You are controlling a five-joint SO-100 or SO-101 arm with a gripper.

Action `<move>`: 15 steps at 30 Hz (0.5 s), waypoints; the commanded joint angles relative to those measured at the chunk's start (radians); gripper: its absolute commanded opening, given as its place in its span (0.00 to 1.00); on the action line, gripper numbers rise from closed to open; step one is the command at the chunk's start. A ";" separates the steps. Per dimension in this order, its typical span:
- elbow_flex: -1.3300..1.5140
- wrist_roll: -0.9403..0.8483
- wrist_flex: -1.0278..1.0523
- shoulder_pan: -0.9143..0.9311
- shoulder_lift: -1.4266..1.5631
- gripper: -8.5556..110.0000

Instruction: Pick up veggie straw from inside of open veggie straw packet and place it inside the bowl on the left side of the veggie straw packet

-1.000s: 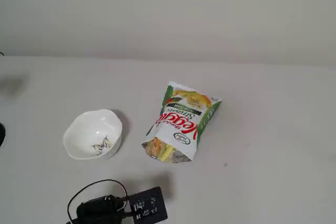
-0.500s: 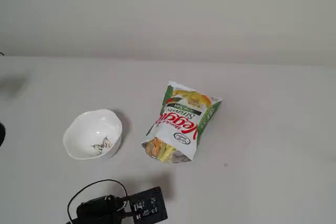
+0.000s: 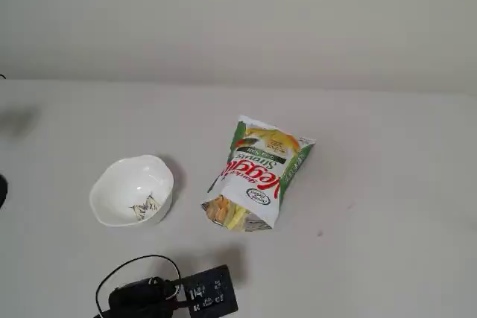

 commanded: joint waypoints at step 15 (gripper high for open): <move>0.043 -0.430 -0.239 0.259 0.009 0.13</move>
